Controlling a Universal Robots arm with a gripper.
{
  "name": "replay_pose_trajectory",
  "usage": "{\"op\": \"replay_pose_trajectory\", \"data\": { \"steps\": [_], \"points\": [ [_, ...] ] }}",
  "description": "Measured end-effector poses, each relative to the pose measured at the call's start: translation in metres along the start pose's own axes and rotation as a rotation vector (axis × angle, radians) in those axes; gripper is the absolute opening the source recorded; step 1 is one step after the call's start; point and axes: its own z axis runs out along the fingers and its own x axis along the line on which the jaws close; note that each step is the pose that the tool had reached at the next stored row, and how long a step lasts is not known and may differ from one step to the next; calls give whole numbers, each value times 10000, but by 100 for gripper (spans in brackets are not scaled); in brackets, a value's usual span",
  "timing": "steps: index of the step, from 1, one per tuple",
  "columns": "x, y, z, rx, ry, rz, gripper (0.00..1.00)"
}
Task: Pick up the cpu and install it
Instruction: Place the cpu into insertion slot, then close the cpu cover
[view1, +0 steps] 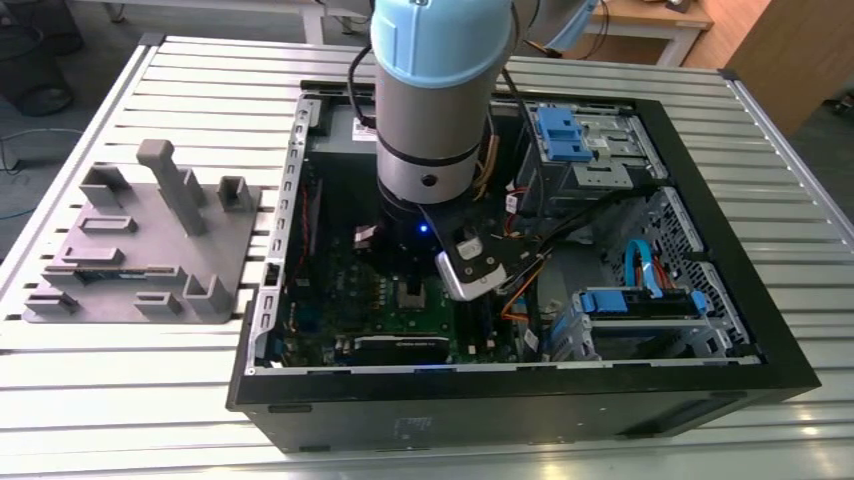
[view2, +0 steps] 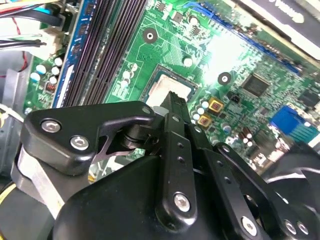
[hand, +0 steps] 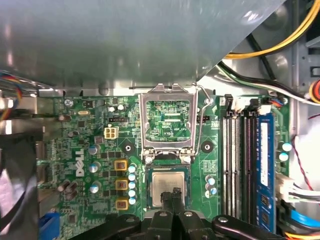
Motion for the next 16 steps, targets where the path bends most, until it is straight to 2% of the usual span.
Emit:
{"op": "replay_pose_trajectory", "data": {
  "steps": [2,7,16],
  "points": [
    [0,0,-37,1,-1,4,13],
    [-1,0,-58,-1,-1,5,13],
    [-14,0,-58,-5,-1,-1,13]
  ]
}}
